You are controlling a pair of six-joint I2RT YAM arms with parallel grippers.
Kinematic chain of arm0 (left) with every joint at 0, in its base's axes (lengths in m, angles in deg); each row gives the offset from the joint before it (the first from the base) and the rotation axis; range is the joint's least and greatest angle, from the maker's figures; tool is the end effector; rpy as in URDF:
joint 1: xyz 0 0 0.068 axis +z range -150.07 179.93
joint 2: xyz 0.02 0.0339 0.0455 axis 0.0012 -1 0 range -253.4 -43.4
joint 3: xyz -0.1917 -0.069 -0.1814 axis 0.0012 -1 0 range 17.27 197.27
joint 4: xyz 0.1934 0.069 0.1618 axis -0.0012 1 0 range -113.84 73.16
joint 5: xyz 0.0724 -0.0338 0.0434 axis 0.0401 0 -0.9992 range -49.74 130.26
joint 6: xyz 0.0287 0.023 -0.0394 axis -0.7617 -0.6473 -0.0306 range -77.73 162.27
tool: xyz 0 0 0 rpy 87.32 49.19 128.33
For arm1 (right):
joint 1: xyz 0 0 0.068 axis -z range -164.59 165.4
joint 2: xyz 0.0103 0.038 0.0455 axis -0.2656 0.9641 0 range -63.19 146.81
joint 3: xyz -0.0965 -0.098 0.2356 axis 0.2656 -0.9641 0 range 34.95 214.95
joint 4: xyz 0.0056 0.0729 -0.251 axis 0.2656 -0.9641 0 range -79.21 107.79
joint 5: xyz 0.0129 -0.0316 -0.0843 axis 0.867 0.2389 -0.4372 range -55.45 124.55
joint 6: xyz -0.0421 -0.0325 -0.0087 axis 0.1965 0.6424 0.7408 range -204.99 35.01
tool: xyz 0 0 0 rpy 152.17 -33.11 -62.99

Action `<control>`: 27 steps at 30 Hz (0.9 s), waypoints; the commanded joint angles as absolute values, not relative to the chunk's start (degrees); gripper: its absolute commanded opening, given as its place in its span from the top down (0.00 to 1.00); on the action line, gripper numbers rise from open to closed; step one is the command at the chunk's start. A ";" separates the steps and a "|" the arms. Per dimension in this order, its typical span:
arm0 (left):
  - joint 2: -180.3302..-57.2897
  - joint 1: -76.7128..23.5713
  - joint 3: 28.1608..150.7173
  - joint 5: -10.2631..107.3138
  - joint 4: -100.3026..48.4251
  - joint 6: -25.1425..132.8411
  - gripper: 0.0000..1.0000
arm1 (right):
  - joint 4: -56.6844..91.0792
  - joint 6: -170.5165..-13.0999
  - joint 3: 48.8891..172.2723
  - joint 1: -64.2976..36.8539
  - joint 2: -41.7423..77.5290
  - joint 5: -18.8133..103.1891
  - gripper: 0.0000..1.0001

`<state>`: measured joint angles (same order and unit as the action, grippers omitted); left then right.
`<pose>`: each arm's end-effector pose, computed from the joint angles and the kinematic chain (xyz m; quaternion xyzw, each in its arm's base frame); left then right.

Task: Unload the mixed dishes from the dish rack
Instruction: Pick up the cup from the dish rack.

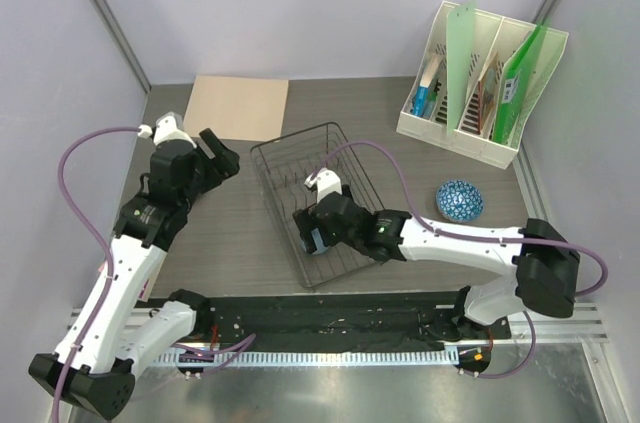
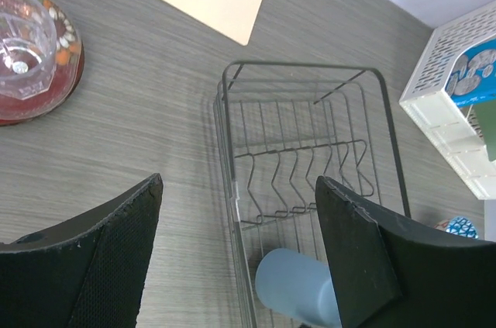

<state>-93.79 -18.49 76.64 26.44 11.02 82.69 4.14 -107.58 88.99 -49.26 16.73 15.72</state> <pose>0.1753 -0.0495 0.3670 -0.2233 0.8136 -0.1701 0.5091 0.1403 0.2694 0.2520 -0.2553 0.8579 0.1831 0.4066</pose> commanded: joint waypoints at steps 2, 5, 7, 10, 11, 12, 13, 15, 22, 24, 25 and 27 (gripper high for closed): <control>-93.41 -18.79 74.40 28.13 9.56 82.52 0.21 | 6.45 -106.97 91.37 -49.28 20.65 13.54 0.00; -93.41 -18.79 73.61 28.31 9.30 82.87 0.21 | 7.33 -106.88 91.02 -49.37 22.15 14.68 0.05; -93.50 -18.79 73.26 28.49 9.12 82.96 0.21 | 7.86 -106.88 90.85 -49.37 22.33 14.95 0.17; -93.50 -18.79 72.99 28.75 8.95 83.14 0.21 | 8.12 -107.05 90.41 -49.37 21.63 15.04 0.42; -93.50 -18.79 72.99 28.66 8.86 83.23 0.21 | 8.21 -107.05 90.23 -49.37 21.19 15.04 0.48; -93.50 -18.79 72.99 28.58 8.77 83.23 0.21 | 8.21 -106.97 90.23 -49.37 20.14 14.77 0.52; -93.59 -18.79 72.91 28.66 8.77 83.23 0.21 | 8.21 -106.88 90.14 -49.28 19.52 14.60 0.58; -93.59 -18.79 72.90 28.75 8.68 83.31 0.21 | 7.43 -106.62 90.23 -49.28 17.60 14.33 0.61; -93.85 -18.79 72.99 28.75 8.60 83.31 0.21 | 4.17 -105.21 93.92 -49.28 5.14 12.85 0.70; -94.11 -18.79 72.73 29.28 8.25 83.66 0.21 | 5.30 -104.51 93.66 -49.28 1.52 11.18 0.72; -94.12 -18.79 72.64 29.45 8.07 83.84 0.22 | 6.10 -104.33 93.22 -49.37 -0.50 10.30 0.75; -94.20 -18.79 72.03 31.20 7.37 84.46 0.22 | 8.38 -104.50 90.16 -49.20 -5.95 7.31 0.79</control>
